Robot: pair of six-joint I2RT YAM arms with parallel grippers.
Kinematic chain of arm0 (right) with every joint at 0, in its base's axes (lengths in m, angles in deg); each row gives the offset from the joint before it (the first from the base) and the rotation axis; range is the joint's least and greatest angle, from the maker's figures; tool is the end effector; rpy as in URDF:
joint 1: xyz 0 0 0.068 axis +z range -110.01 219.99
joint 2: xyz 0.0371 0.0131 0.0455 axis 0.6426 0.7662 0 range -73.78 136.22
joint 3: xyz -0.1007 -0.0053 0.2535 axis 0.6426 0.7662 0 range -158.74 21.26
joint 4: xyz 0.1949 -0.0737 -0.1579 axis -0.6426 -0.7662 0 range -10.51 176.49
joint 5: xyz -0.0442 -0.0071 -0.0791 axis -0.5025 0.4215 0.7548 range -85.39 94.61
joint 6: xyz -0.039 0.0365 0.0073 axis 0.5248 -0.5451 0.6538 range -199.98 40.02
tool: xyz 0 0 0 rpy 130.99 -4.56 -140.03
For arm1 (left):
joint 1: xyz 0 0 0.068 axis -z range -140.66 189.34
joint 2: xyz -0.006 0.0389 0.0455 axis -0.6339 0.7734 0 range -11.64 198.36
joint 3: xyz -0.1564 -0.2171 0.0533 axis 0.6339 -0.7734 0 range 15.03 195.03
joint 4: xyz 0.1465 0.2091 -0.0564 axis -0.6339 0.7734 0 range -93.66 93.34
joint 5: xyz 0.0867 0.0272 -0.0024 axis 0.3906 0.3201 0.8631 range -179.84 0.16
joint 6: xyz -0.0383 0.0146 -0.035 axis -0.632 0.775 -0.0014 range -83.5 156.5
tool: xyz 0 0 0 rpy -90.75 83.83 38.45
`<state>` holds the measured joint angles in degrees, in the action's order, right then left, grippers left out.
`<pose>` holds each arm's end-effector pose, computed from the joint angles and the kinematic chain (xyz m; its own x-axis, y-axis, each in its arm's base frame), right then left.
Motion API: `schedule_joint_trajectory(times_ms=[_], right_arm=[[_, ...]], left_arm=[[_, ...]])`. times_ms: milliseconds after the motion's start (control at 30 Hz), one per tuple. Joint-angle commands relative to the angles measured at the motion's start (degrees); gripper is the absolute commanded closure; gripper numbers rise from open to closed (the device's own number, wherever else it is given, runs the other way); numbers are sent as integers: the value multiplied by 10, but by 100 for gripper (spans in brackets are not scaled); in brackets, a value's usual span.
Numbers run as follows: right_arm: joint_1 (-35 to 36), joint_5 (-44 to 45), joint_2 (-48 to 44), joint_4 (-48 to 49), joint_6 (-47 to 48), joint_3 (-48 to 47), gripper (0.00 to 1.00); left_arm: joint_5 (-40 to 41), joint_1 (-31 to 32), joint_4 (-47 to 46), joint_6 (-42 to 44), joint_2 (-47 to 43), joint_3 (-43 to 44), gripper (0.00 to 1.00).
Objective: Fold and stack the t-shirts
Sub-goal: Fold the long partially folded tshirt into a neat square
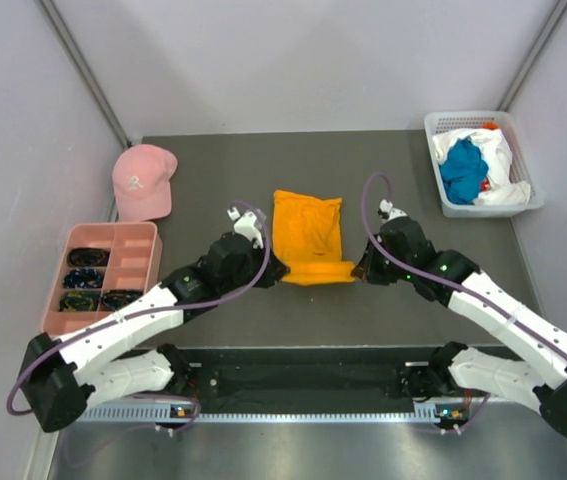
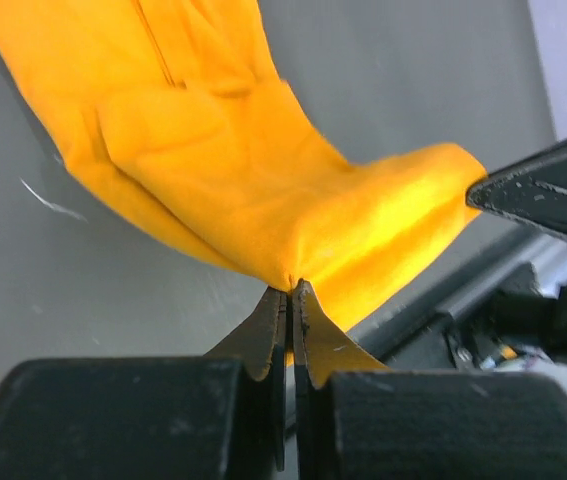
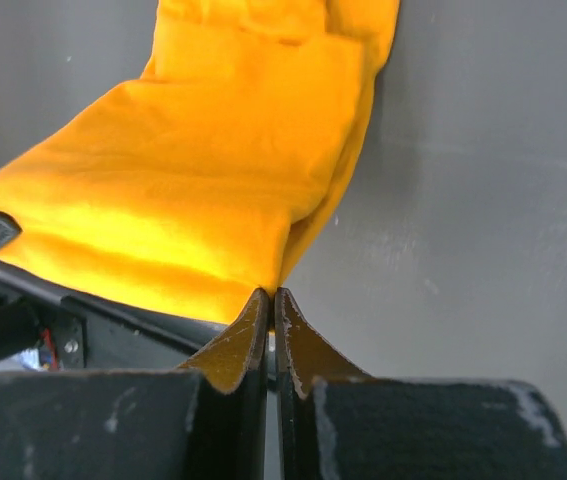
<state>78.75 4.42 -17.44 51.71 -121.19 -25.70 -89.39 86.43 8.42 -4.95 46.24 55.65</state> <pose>0.1588 0.1277 0.2762 -0.8225 0.1846 -0.5380 -0.1145 0.8729 0.4744 0.1547 -0.1660 0.2680 -0.7318 -0.1849 -0.6559 0.3247 0.7516 -0.5742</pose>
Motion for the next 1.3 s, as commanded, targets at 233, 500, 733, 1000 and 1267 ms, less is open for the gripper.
schedule_joint_trajectory(times_ms=[233,500,733,1000,1267], right_arm=[[-32,39,104,70,81,-116,100],[-94,-22,174,113,111,-168,100],[-117,-55,250,154,133,-217,100],[-129,-85,344,183,141,-275,100],[-144,-94,396,197,148,-300,100]], left_arm=[[97,-12,-90,87,104,74,100],[104,-55,-145,112,144,106,100],[71,-108,-180,124,193,130,100],[43,-140,-226,121,251,135,100],[21,-162,-253,126,315,172,100]])
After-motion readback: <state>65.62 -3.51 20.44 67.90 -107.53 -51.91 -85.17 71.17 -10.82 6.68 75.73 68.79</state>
